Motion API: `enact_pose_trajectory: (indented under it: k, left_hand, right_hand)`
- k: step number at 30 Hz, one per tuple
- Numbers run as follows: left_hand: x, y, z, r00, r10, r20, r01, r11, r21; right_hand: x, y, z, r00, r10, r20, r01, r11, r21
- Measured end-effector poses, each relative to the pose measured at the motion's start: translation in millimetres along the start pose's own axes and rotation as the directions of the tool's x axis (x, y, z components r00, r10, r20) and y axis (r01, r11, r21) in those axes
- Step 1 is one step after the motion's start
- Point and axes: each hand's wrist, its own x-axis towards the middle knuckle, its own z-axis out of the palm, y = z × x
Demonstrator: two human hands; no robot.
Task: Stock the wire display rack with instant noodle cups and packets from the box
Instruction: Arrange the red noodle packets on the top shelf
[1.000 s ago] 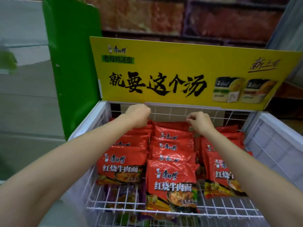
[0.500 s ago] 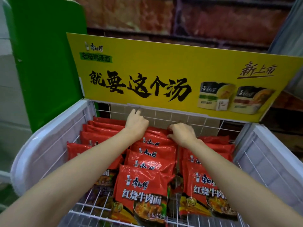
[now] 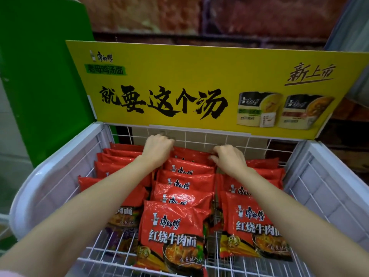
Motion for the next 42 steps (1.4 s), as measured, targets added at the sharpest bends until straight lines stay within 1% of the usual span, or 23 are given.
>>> enact_pose_trajectory:
  k: [2, 4, 5, 6, 7, 8, 10, 11, 13, 17, 20, 22, 24, 28, 31, 33, 35, 37, 38, 39, 40, 42]
  left_hand:
    - [0, -5, -3, 1.000, -0.008, -0.011, 0.007, 0.998, -0.056]
    - [-5, -6, -6, 0.999, 0.008, -0.048, -0.015, 0.990, -0.138]
    - [-8, -7, -5, 0.998, 0.049, -0.041, -0.055, 0.985, -0.163]
    - [-11, -8, -5, 0.993, 0.118, -0.012, -0.118, 0.978, -0.173]
    - [-13, -9, -4, 0.981, 0.192, 0.038, -0.184, 0.970, -0.157]
    - [-15, -9, -3, 0.965, 0.244, 0.093, -0.232, 0.964, -0.126]
    - [-13, -8, -3, 0.952, 0.254, 0.169, -0.243, 0.966, -0.084]
    - [-11, -8, -3, 0.950, 0.247, 0.191, -0.237, 0.969, -0.074]
    - [-10, -4, -4, 0.942, 0.243, 0.231, -0.241, 0.970, -0.041]
    - [-12, 1, -4, 0.931, 0.236, 0.277, -0.247, 0.969, 0.003]
    - [-12, -2, -7, 0.944, 0.236, 0.232, -0.244, 0.970, 0.005]
    - [-14, -4, -8, 0.958, 0.217, 0.188, -0.221, 0.975, 0.002]
    - [-16, -5, -6, 0.967, 0.195, 0.166, -0.199, 0.980, 0.008]
    - [-16, -4, -6, 0.969, 0.172, 0.179, -0.172, 0.985, -0.015]
    - [-15, -5, -12, 0.978, 0.184, 0.101, -0.177, 0.981, -0.073]
    - [-15, -6, -15, 0.978, 0.205, 0.028, -0.201, 0.973, -0.111]
    - [-16, -5, -20, 0.967, 0.254, 0.012, -0.250, 0.956, -0.152]
    - [-16, -3, -24, 0.943, 0.325, 0.065, -0.310, 0.934, -0.179]
    - [-16, -1, -26, 0.927, 0.356, 0.117, -0.332, 0.925, -0.185]
    - [-16, 1, -27, 0.907, 0.380, 0.180, -0.350, 0.920, -0.179]
    - [-16, 3, -26, 0.885, 0.393, 0.247, -0.364, 0.918, -0.157]
    - [-17, 6, -22, 0.845, 0.389, 0.366, -0.388, 0.918, -0.081]
  right_hand:
    - [-1, 1, -6, 0.995, -0.035, -0.091, 0.036, 0.999, 0.008]
    - [-4, 1, -8, 0.975, -0.114, -0.189, 0.118, 0.993, 0.007]
    - [-6, 1, -7, 0.962, -0.165, -0.219, 0.169, 0.986, 0.000]
    - [-8, 0, -6, 0.952, -0.215, -0.218, 0.215, 0.976, -0.024]
    - [-8, -1, -3, 0.952, -0.254, -0.173, 0.247, 0.967, -0.063]
    - [-9, -3, 0, 0.958, -0.272, -0.088, 0.262, 0.959, -0.109]
    - [-7, -5, 3, 0.966, -0.235, 0.111, 0.251, 0.954, -0.164]
    - [-6, -7, 5, 0.961, -0.209, 0.179, 0.240, 0.956, -0.167]
    - [-4, -10, 7, 0.953, -0.190, 0.235, 0.234, 0.956, -0.177]
    - [-2, -17, 14, 0.948, -0.173, 0.266, 0.240, 0.939, -0.245]
    - [-1, -23, 13, 0.961, -0.193, 0.196, 0.241, 0.935, -0.259]
    - [-1, -26, 12, 0.974, -0.194, 0.118, 0.219, 0.942, -0.256]
    - [-2, -27, 12, 0.981, -0.176, 0.078, 0.190, 0.949, -0.250]
    - [-3, -28, 12, 0.984, -0.133, 0.121, 0.158, 0.960, -0.231]
    - [-1, -25, 5, 0.981, -0.118, 0.154, 0.147, 0.970, -0.195]
    - [-2, -24, 1, 0.983, -0.116, 0.141, 0.137, 0.979, -0.151]
    - [-5, -24, -1, 0.988, -0.139, 0.068, 0.145, 0.985, -0.098]
    - [-8, -26, -4, 0.985, -0.170, -0.025, 0.169, 0.985, -0.036]
    - [-10, -28, -5, 0.984, -0.176, -0.024, 0.176, 0.984, -0.004]
    - [-12, -30, -6, 0.983, -0.181, 0.019, 0.181, 0.983, 0.020]
    - [-14, -31, -6, 0.978, -0.188, 0.092, 0.187, 0.982, 0.024]
    - [-19, -32, -2, 0.951, -0.198, 0.239, 0.208, 0.978, -0.019]
